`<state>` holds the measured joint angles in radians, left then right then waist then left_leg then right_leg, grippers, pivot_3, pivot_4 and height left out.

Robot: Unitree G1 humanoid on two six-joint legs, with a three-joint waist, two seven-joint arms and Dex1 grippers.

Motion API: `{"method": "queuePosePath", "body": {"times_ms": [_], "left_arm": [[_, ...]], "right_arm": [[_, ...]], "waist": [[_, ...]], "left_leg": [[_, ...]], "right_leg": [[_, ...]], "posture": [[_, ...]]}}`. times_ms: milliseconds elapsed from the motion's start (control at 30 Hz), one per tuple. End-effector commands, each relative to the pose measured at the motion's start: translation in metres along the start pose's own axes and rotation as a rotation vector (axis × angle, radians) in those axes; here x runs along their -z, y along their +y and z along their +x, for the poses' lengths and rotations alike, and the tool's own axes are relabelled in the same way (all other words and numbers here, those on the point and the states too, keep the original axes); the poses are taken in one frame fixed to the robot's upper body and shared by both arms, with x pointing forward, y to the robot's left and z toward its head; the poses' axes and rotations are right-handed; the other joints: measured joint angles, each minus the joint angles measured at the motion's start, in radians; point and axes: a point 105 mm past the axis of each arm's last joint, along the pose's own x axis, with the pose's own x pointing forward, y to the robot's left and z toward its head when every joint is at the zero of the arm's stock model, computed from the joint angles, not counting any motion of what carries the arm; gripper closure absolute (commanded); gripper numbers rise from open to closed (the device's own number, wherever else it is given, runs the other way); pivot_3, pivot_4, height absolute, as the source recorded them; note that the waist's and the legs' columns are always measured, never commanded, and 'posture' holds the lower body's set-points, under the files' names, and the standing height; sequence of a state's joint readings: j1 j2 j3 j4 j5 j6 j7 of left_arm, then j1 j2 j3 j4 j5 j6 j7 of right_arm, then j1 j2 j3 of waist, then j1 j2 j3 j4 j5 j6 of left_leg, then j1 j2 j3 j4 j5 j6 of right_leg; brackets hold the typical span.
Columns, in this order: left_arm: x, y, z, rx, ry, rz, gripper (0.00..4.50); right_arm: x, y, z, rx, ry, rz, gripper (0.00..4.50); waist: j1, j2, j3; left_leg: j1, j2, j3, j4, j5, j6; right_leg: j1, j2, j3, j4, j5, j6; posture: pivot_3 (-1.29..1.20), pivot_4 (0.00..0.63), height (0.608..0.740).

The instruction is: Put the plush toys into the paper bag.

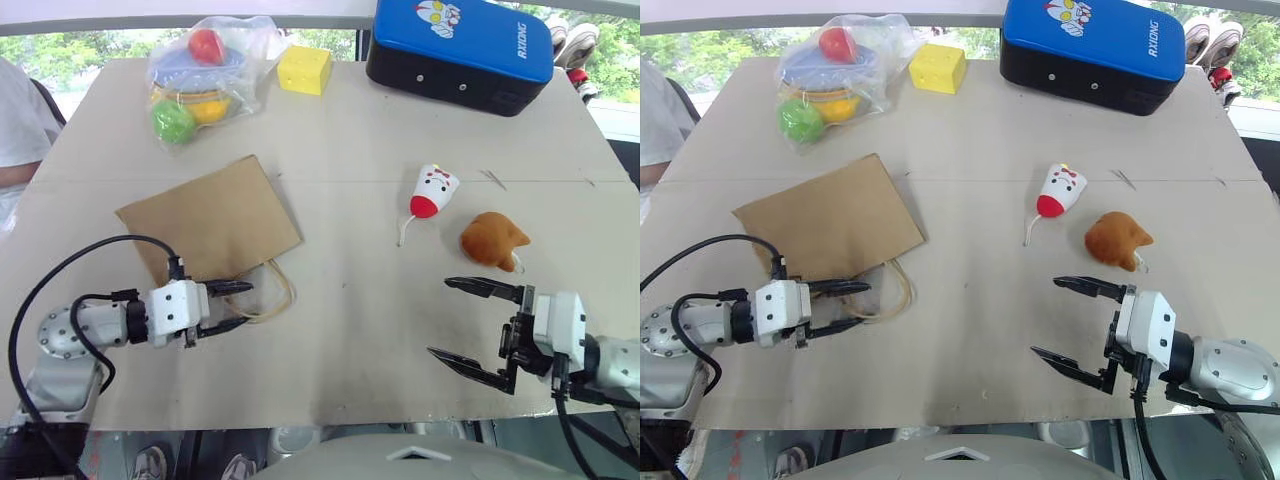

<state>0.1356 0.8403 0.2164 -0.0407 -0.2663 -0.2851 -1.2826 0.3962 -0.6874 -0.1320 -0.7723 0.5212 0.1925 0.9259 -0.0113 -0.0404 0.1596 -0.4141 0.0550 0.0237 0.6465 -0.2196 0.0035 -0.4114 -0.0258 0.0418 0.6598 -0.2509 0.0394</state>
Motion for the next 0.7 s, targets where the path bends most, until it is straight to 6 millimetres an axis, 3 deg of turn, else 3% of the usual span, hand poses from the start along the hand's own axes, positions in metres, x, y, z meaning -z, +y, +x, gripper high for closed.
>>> {"method": "queuePosePath", "body": {"times_ms": [33, 167, 267, 333, 433, 467, 500, 533, 700], "left_arm": [[-0.013, 0.008, 0.001, -0.017, -0.078, -0.03, 4.3], [-0.039, 0.03, -0.004, -0.107, -0.297, -0.403, 4.45], [-0.055, 0.044, -0.008, -0.138, -0.39, -0.533, 4.45], [-0.068, 0.053, -0.01, -0.149, -0.454, -0.6, 4.45], [-0.087, 0.064, -0.011, -0.139, -0.514, -0.64, 4.5], [-0.092, 0.068, -0.011, -0.135, -0.534, -0.649, 4.5], [-0.097, 0.071, -0.01, -0.131, -0.552, -0.655, 4.5], [-0.099, 0.075, -0.009, -0.129, -0.565, -0.663, 4.5], [-0.113, 0.086, 0.006, -0.113, -0.631, -0.678, 4.5]], "right_arm": [[-0.007, -0.002, 0.002, 0.026, -0.025, -0.042, 0.0], [-0.004, -0.018, 0.009, 0.156, -0.011, -0.066, 0.0], [-0.002, -0.035, 0.016, 0.264, 0.028, -0.09, 0.0], [-0.006, -0.042, 0.028, 0.253, 0.002, 0.01, 0.0], [-0.026, -0.061, 0.053, 0.228, -0.102, 0.107, 0.79], [-0.033, -0.066, 0.062, 0.214, -0.133, 0.115, 1.48], [-0.039, -0.071, 0.071, 0.197, -0.162, 0.123, 1.59], [-0.042, -0.074, 0.081, 0.175, -0.18, 0.13, 2.11], [-0.036, -0.075, 0.137, 0.011, -0.117, 0.059, 4.35]], "waist": [[0.0, 0.0, 0.0], [-0.001, 0.0, 0.0], [-0.002, 0.0, 0.0], [-0.004, 0.0, 0.0], [-0.005, 0.0, 0.001], [-0.005, 0.0, 0.001], [-0.005, 0.0, 0.001], [-0.005, 0.0, 0.001], [-0.005, 0.001, 0.001]], "left_leg": [[0.0, 0.0, 0.0, 0.0, 0.0, 0.0], [0.0, 0.001, 0.0, 0.0, 0.0, 0.0], [0.0, 0.001, -0.001, 0.002, 0.0, 0.0], [0.0, 0.001, -0.001, 0.002, 0.0, 0.0], [0.0, 0.0, -0.001, 0.003, 0.0, 0.0], [0.0, 0.0, -0.001, 0.003, 0.0, 0.0], [0.0, -0.001, -0.001, 0.002, 0.0, 0.0], [0.0, 0.0, -0.002, 0.003, 0.0, 0.0], [-0.001, 0.0, -0.003, 0.002, 0.0, 0.0]], "right_leg": [[0.0, 0.0, 0.0, 0.0, 0.0, 0.0], [0.0, 0.0, 0.0, 0.001, 0.0, 0.0], [0.0, 0.0, -0.001, 0.002, 0.0, 0.0], [0.0, 0.0, 0.0, 0.003, 0.0, 0.0], [0.0, 0.002, 0.0, 0.003, 0.0, 0.0], [0.0, 0.002, 0.0, 0.003, 0.001, -0.002], [0.0, 0.003, 0.0, 0.003, 0.002, -0.003], [0.0, 0.004, 0.0, 0.003, 0.002, -0.003], [0.0, 0.007, 0.001, 0.002, 0.005, -0.001]], "posture": [[0.0, 0.15, 0.74], [0.0, 0.15, 0.74], [0.0, 0.15, 0.74], [0.0, 0.15, 0.74], [0.0, 0.15, 0.74], [0.0, 0.15, 0.74], [0.0, 0.15, 0.74], [0.0, 0.15, 0.74], [0.0, 0.15, 0.74]]}}
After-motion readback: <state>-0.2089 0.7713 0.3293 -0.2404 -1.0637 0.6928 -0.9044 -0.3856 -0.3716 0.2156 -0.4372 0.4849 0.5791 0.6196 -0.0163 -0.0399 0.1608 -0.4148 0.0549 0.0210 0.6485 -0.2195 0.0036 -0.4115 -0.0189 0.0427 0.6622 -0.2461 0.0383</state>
